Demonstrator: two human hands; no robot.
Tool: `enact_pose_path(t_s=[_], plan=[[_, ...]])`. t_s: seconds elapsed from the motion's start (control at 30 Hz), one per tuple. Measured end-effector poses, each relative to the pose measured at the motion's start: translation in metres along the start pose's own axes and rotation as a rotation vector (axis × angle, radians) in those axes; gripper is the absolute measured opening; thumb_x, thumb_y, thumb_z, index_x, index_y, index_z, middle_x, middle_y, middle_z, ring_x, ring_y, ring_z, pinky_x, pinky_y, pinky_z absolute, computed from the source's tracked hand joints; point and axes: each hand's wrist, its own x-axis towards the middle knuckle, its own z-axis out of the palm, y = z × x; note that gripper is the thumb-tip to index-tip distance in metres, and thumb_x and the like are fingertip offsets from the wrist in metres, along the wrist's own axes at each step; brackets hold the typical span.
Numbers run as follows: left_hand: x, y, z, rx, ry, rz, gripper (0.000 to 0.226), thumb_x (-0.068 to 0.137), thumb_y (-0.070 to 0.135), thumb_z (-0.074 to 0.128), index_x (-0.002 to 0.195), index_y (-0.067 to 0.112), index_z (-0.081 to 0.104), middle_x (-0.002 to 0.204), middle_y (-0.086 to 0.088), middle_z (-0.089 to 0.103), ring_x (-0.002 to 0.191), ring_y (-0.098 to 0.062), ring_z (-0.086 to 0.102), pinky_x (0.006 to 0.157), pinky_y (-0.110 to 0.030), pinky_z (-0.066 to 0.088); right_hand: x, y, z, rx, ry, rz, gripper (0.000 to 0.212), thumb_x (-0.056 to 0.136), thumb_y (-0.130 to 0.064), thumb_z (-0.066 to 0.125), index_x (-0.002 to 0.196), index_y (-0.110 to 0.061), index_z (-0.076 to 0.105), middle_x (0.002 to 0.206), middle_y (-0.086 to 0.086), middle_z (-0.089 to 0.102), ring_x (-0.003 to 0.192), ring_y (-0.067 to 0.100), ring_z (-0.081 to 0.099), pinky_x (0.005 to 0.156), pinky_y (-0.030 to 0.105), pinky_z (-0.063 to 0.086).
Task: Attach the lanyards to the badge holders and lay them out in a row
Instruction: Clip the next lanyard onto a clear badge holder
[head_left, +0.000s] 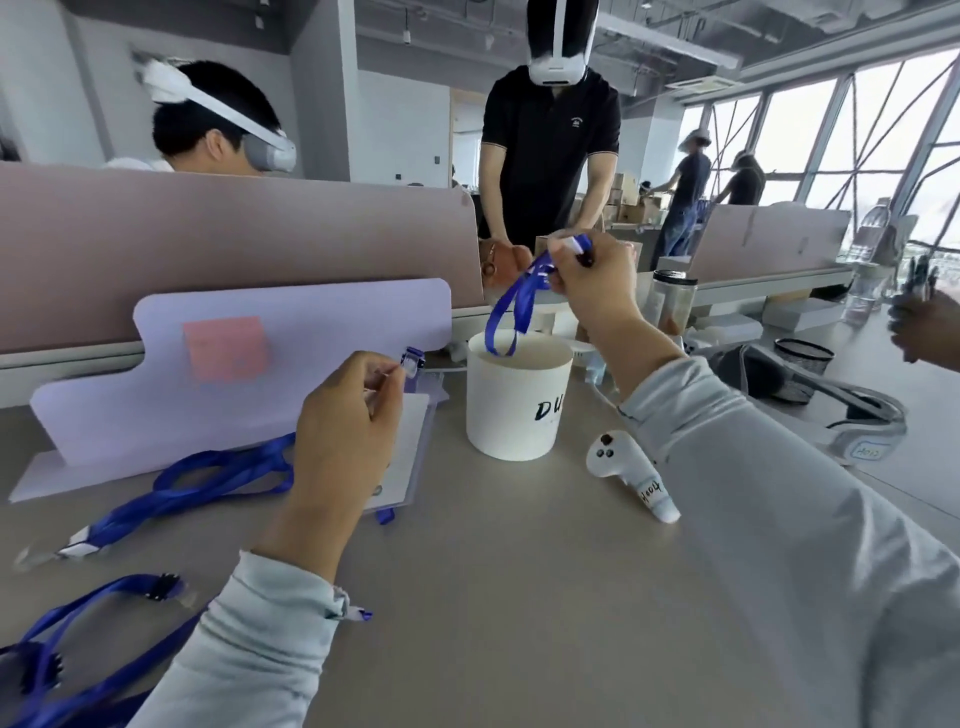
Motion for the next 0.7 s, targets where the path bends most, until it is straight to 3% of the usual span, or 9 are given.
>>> enact_pose_path(t_s=[0.13,0.27,0.4,0.47,0.53,0.6,0.7], plan=[[0.004,-0.010,0.007,0.018,-0.025,-0.005,0.017,0.093,0.020,0.050,0.098,0.008,0.061,0.090,-0.002,0.066,0.074,-0.012,0.054,0.068,-0.022,0.039,0.020,0.006,0.020,-0.213,0.037,-0.116,0.018,0.090,-0.019,0.053,0.098,-0.008,0.065,0.084,0.010,0.067,0.077,0.024,0.063,0.071,0.034,0.053],[0.004,-0.017,0.011,0.017,-0.052,-0.027,0.018,0.094,0.020,0.049,0.101,0.008,0.060,0.094,-0.004,0.066,0.077,-0.013,0.054,0.069,-0.022,0.041,0.018,0.028,0.033,-0.483,-0.125,-0.079,0.021,0.090,-0.016,0.048,0.070,-0.020,0.054,0.071,0.009,0.057,0.066,0.025,0.051,0.057,0.025,0.035],[0.003,-0.020,0.012,0.017,-0.082,-0.022,0.018,0.094,0.021,0.048,0.102,0.009,0.059,0.094,-0.001,0.064,0.079,-0.012,0.054,0.071,-0.024,0.043,0.012,0.059,0.042,-0.550,-0.232,0.047,0.018,0.084,-0.015,0.053,0.068,-0.010,0.056,0.082,0.019,0.065,0.078,0.033,0.062,0.068,0.032,0.048],[0.003,-0.021,0.012,0.027,-0.099,-0.022,0.017,0.094,0.023,0.048,0.101,0.012,0.059,0.093,0.001,0.064,0.080,-0.012,0.055,0.072,-0.026,0.045,0.010,0.066,0.044,-0.498,-0.271,0.133,0.017,0.083,-0.019,0.061,0.092,-0.005,0.065,0.098,0.017,0.067,0.085,0.034,0.064,0.082,0.043,0.054],[0.003,-0.022,0.012,0.033,-0.114,-0.031,0.016,0.094,0.026,0.049,0.100,0.014,0.059,0.093,0.003,0.064,0.080,-0.012,0.056,0.073,-0.029,0.048,0.011,0.068,0.043,-0.518,-0.301,0.184,0.033,0.083,-0.023,0.065,0.112,-0.008,0.063,0.110,0.012,0.067,0.097,0.029,0.063,0.092,0.040,0.050],[0.003,-0.022,0.012,0.030,-0.126,-0.037,0.015,0.094,0.026,0.050,0.099,0.015,0.059,0.093,0.003,0.065,0.081,-0.012,0.057,0.074,-0.030,0.049,0.009,0.064,0.040,-0.595,-0.299,0.157,0.034,0.084,-0.023,0.065,0.116,-0.010,0.062,0.113,0.009,0.067,0.106,0.025,0.061,0.096,0.032,0.046],[0.006,-0.019,0.006,0.023,-0.167,-0.051,0.013,0.093,0.023,0.051,0.097,0.016,0.061,0.092,0.004,0.065,0.082,-0.011,0.056,0.072,-0.025,0.046,-0.007,0.051,0.038,-0.550,-0.250,0.030,0.021,0.087,-0.016,0.060,0.104,-0.008,0.068,0.108,0.009,0.069,0.101,0.024,0.063,0.092,0.035,0.049]])
